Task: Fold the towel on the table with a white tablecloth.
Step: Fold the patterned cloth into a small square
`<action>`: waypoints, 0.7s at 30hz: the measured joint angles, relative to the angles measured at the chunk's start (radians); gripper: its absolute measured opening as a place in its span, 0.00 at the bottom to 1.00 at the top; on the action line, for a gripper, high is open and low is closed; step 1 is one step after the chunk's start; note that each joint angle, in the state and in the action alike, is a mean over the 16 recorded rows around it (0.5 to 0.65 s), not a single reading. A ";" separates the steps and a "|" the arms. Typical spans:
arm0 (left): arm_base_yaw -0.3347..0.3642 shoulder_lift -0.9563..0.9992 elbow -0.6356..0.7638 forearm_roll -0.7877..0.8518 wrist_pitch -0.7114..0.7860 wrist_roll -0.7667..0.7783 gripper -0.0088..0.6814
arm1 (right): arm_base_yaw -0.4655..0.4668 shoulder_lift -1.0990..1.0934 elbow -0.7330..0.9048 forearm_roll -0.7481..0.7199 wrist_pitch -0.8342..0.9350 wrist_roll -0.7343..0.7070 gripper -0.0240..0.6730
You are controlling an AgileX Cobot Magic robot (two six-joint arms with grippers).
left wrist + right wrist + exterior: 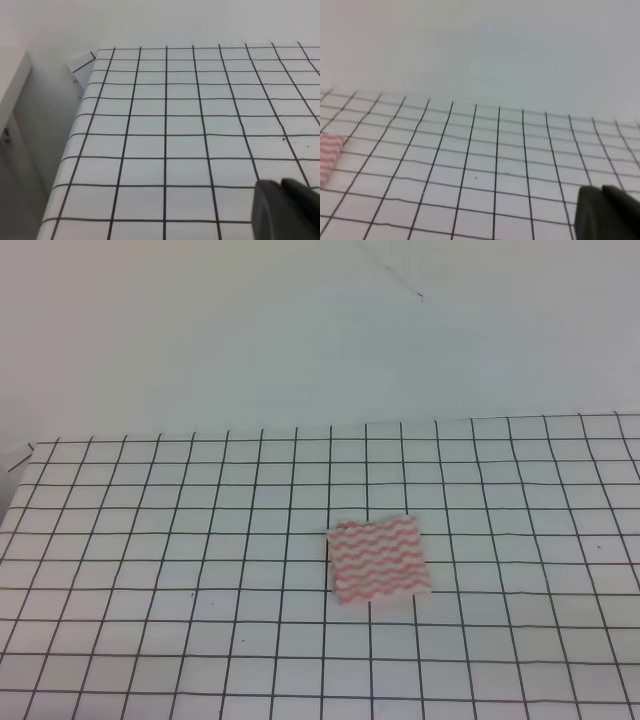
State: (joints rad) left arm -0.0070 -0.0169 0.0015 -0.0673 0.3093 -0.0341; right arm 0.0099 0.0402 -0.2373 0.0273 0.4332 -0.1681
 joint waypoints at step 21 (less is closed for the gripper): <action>0.000 0.000 0.000 0.000 0.020 -0.001 0.01 | -0.089 -0.058 0.241 0.052 -0.123 0.010 0.03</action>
State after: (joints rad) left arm -0.0070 -0.0169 0.0015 -0.0673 0.3295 -0.0356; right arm -0.0796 -0.0178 0.0037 0.0794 0.3102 -0.1581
